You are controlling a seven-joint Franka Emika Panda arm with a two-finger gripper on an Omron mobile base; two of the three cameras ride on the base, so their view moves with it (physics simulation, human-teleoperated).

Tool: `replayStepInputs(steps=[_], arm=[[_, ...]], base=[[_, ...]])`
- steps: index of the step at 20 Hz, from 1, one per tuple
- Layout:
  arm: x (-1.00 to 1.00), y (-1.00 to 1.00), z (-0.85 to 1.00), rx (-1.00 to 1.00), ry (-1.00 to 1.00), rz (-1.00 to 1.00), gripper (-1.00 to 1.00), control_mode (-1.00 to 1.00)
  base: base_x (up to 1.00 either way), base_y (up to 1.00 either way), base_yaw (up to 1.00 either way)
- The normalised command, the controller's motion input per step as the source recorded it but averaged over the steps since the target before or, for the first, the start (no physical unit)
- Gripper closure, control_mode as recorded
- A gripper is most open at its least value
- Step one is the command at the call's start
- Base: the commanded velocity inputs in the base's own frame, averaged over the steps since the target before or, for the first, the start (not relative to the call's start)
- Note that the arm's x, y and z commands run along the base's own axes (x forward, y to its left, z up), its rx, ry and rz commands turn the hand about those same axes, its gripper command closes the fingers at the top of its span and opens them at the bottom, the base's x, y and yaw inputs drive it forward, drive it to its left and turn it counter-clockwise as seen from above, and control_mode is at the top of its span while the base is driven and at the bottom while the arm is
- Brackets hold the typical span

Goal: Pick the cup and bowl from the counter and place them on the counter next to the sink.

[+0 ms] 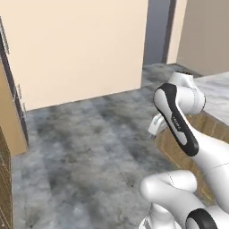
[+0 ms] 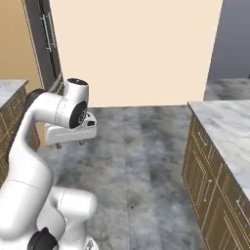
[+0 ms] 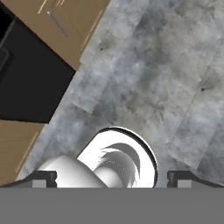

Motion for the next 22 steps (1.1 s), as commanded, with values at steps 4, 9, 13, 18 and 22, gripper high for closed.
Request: replayStepInputs(steps=[4,9,13,18,22], arm=[[0.0,0.0,0.0,0.0,0.0,0.0,-1.0,1.0],[0.0,0.0,0.0,0.0,0.0,0.0,-1.0,1.0],[0.0,0.0,0.0,0.0,0.0,0.0,-1.0,1.0],[0.0,0.0,0.0,0.0,0.0,0.0,-1.0,1.0],[0.0,0.0,0.0,0.0,0.0,0.0,-1.0,1.0]], base=[[0.0,0.0,-0.83],[0.0,0.0,-0.83],[0.0,0.0,-0.82],[0.0,0.0,-0.82],[0.0,-0.02,-0.79]])
